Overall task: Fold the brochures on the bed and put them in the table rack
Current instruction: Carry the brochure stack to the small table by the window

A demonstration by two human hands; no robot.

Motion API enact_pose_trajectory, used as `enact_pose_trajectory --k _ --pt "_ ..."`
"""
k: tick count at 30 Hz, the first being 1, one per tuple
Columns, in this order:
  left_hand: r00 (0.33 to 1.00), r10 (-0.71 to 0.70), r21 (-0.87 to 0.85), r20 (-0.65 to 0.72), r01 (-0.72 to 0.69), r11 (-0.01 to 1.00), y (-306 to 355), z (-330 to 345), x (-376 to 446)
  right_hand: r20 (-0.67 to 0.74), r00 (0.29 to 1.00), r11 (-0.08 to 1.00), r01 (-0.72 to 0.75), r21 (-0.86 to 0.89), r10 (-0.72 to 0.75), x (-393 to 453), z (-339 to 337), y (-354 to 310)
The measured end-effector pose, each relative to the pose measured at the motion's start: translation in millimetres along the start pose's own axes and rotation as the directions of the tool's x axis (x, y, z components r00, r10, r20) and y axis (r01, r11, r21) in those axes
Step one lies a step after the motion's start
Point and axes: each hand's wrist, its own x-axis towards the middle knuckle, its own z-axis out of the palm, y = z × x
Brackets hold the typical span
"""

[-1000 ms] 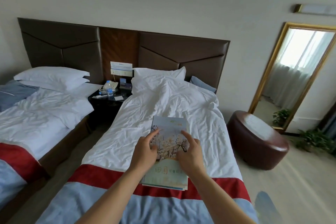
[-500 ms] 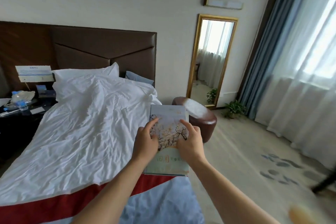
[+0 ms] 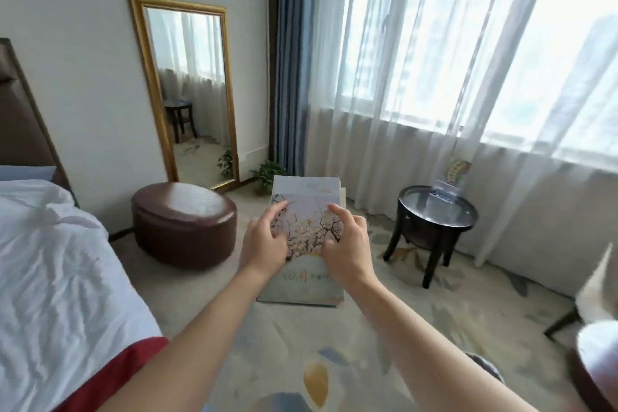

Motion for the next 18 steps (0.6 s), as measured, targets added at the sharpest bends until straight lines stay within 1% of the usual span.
enact_pose_trajectory --k 3,7,11,15,18 --pt "0.994 0.05 -0.034 0.099 -0.046 0.998 22.2 71.3 33.7 -0.088 0.995 0.998 -0.053 -0.014 0.051 35.6 -44.4 39.0" --pt "0.978 0.097 -0.079 0.187 -0.084 0.993 42.4 158.1 82.7 -0.185 0.978 0.994 -0.099 -0.036 0.091 91.2 -88.6 84.9" --pt "0.962 0.117 -0.129 0.246 -0.087 0.988 58.9 231.4 139.0 -0.276 0.952 0.988 -0.148 -0.044 0.13 153.9 -118.6 123.8" --pt "0.92 0.18 -0.194 0.347 -0.117 0.974 74.9 297.9 189.2 -0.361 0.918 0.98 -0.194 -0.047 0.165 206.3 -145.1 159.6" --pt "0.901 0.191 -0.212 0.39 -0.114 0.971 84.4 347.6 219.3 -0.391 0.897 0.97 -0.242 -0.039 0.208 244.4 -165.5 191.0"
